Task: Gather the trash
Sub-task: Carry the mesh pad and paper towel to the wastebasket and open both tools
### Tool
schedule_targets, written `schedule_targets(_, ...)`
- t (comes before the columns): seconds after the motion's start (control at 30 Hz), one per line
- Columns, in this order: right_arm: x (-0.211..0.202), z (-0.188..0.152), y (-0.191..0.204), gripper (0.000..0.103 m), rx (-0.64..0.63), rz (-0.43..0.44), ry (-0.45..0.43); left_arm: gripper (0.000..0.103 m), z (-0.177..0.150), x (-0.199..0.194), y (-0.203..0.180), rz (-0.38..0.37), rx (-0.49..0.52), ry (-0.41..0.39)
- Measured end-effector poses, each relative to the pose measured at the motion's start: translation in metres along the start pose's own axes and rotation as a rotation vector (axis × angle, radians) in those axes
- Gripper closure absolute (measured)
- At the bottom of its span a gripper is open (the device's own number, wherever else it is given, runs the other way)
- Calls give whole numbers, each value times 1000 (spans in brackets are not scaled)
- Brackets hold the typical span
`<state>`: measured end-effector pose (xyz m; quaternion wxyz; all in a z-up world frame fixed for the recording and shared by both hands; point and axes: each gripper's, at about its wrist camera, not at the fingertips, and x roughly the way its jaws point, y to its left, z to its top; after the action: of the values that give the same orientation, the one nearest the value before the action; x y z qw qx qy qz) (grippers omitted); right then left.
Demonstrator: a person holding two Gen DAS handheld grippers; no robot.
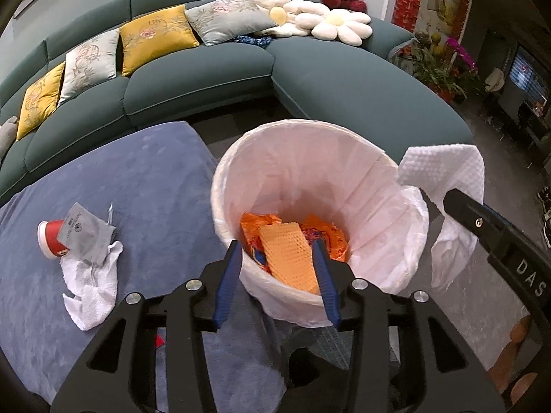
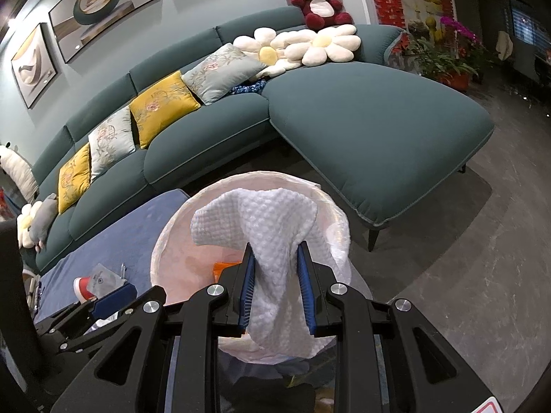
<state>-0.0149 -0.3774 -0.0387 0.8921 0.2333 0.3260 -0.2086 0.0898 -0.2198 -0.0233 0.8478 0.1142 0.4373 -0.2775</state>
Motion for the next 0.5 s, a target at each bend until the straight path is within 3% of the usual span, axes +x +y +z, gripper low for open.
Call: schedule_targets(0.5,25,8,32,76,-64,12,21,55,-4,1,37,30,-68,15)
